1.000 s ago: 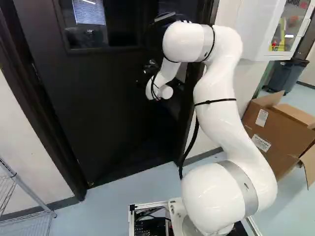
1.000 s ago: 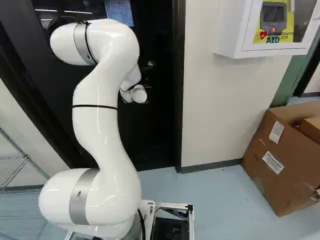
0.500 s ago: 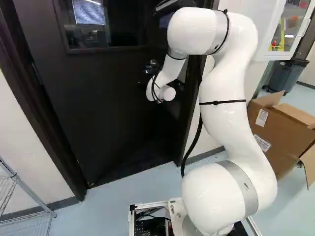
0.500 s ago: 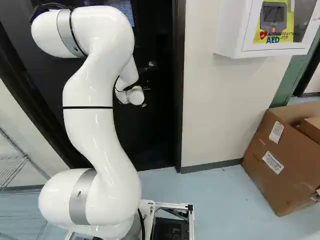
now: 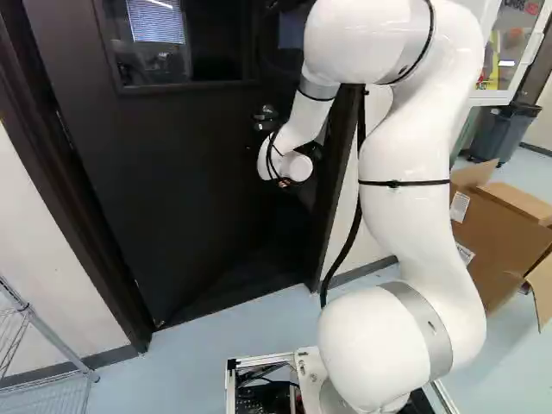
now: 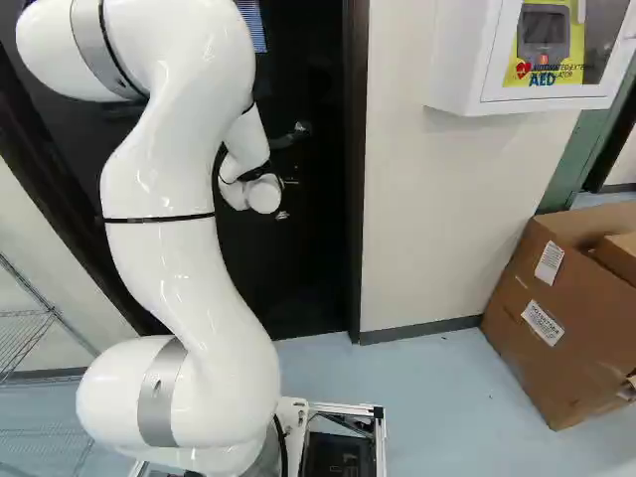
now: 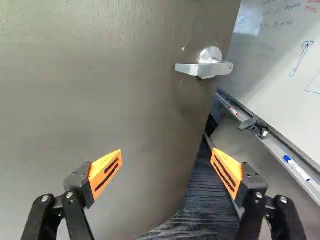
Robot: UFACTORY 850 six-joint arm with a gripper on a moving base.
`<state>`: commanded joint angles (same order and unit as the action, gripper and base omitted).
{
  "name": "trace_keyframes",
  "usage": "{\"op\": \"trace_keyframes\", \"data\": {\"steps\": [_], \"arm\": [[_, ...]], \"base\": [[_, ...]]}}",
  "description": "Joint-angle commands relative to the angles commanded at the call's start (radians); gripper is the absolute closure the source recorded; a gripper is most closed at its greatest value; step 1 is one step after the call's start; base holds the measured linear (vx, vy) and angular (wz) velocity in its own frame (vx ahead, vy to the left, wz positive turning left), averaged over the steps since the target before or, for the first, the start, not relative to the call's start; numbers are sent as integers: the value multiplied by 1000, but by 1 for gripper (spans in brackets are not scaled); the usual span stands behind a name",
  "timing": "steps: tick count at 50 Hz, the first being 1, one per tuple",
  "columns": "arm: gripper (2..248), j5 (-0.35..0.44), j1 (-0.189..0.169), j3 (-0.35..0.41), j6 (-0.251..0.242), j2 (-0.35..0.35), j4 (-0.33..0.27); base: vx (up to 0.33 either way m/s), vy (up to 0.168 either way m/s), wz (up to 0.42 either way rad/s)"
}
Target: Open the door and move inside
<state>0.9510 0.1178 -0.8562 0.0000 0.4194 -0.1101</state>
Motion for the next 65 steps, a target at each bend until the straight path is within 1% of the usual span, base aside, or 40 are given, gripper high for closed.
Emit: {"op": "trace_keyframes", "data": {"steps": [17, 40, 50, 65], "arm": [[3, -26, 5, 96, 0, -77, 59], [3, -48, -1, 225, 0, -186, 136], [3, -51, -9, 281, 0, -234, 165], [3, -51, -33, 357, 0, -303, 201]], "base": [[0, 0, 0], [0, 0, 0], [0, 0, 0], [0, 0, 0]]}}
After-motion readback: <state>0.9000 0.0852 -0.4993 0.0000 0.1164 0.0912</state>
